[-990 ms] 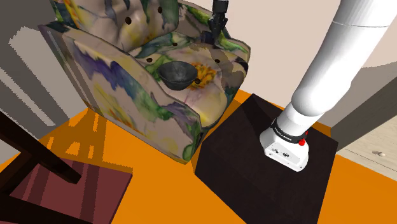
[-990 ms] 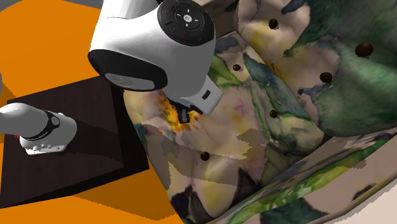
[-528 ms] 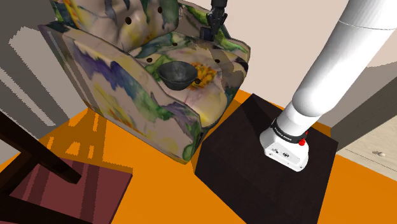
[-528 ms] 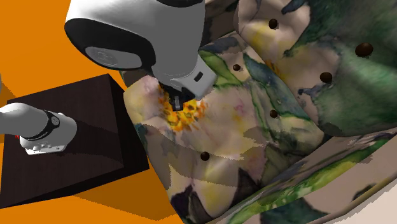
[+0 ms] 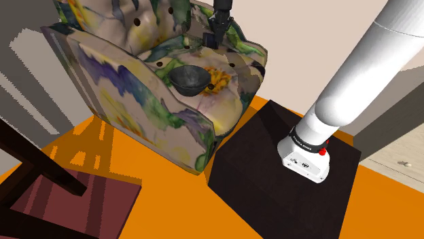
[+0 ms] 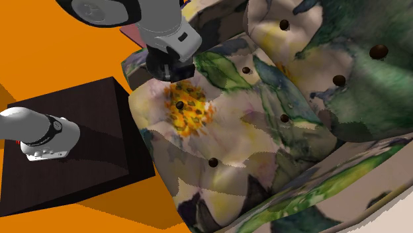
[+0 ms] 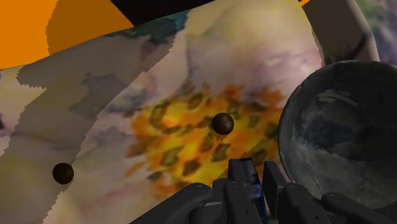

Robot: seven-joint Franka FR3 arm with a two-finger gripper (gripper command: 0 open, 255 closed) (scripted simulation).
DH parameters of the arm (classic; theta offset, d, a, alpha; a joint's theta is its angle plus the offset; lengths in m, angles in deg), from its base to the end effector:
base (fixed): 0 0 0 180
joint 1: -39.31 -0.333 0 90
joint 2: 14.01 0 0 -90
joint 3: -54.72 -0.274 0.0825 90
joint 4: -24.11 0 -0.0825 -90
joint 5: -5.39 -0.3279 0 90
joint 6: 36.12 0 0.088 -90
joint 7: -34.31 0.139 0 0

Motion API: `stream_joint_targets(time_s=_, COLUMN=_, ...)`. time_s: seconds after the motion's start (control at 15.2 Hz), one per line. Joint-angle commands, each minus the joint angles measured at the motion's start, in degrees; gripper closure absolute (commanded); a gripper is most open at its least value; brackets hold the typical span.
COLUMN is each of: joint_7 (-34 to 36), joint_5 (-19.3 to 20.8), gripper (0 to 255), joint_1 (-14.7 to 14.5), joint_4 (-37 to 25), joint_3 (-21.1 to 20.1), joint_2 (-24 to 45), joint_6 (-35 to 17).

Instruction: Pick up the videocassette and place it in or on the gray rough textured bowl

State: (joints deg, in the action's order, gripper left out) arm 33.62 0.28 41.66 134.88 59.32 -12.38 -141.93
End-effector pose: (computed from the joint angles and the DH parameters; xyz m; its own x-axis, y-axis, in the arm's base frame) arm 0.4940 -0.0502 0.4081 0.9845 -0.1326 -0.1146 -0.1424 -0.9865 -0.0815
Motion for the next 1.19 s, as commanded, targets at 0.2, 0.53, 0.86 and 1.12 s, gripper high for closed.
stream_joint_targets(time_s=0.2, joint_7=6.67, joint_5=-0.6, gripper=255, joint_1=-3.43, joint_4=2.52, joint_3=-3.37, joint_2=-2.71, joint_6=-0.4)
stream_joint_targets(time_s=0.53, joint_7=13.24, joint_5=-1.43, gripper=255, joint_1=-6.75, joint_4=3.5, joint_3=-6.89, joint_2=-4.14, joint_6=-0.62)
stream_joint_targets(time_s=0.86, joint_7=17.04, joint_5=-1.95, gripper=255, joint_1=-8.73, joint_4=4.49, joint_3=-9.03, joint_2=-4.02, joint_6=-2.17)
stream_joint_targets(time_s=1.12, joint_7=16.76, joint_5=-2.03, gripper=255, joint_1=-8.77, joint_4=6.7, joint_3=-9.08, joint_2=-3.23, joint_6=-5.16)
